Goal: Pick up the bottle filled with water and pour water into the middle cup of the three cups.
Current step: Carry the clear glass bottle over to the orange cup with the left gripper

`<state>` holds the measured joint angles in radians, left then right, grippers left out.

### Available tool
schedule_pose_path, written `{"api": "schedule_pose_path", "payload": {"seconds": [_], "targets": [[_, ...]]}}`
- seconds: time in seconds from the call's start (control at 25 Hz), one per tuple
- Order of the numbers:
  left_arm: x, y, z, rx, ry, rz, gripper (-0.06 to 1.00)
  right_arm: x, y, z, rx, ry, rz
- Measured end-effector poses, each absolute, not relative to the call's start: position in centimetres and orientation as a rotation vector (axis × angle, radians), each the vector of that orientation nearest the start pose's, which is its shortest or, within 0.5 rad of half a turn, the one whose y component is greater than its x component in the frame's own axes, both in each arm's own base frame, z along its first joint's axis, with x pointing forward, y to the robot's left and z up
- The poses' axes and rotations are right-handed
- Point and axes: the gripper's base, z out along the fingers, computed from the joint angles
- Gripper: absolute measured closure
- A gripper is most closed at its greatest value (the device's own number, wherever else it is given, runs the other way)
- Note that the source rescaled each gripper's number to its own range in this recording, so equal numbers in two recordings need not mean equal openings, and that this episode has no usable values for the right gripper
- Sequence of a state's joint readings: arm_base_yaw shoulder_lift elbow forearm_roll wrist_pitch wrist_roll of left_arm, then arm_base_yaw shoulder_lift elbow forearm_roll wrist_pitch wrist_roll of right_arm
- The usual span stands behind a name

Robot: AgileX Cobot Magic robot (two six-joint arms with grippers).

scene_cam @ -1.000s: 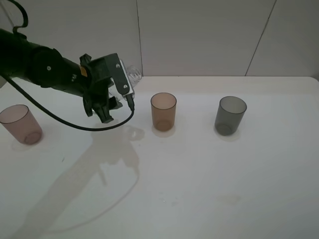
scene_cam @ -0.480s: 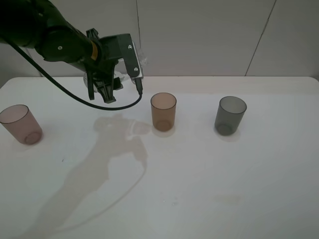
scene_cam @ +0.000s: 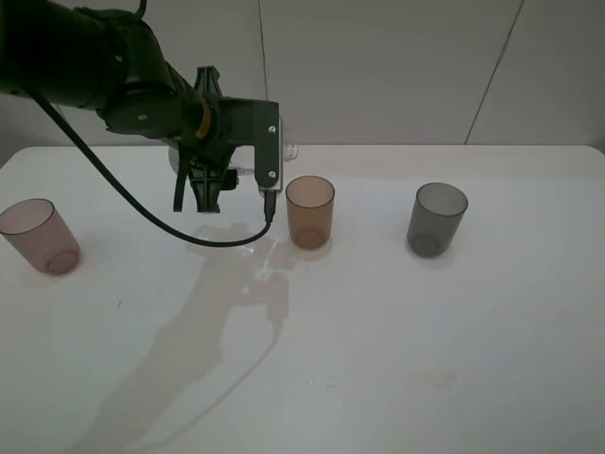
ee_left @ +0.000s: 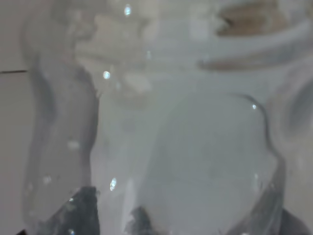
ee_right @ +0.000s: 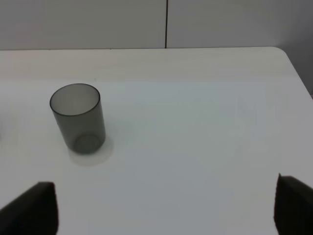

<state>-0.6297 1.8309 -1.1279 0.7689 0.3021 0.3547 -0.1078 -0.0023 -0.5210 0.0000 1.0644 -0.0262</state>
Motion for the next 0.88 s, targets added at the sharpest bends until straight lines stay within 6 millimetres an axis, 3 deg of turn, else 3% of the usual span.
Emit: {"api": "schedule_pose_path", "payload": {"seconds": [0.28,0.6,0.88], "targets": [[32.1,-21.8,18.9,1.849,1.615,0.502,0.94,-0.8,0.1,28.3,0.083,2.024,-0.085],[33.1,-22.4,17.1,1.899,1.641,0.538,0.94,-0.8,0.1,28.3,0.083,2.024,-0.085],[33.7,-22.7,17.2,1.906,1.628,0.574,0.94,-0.8,0.1,28.3,0.083,2.024,-0.085]]}}
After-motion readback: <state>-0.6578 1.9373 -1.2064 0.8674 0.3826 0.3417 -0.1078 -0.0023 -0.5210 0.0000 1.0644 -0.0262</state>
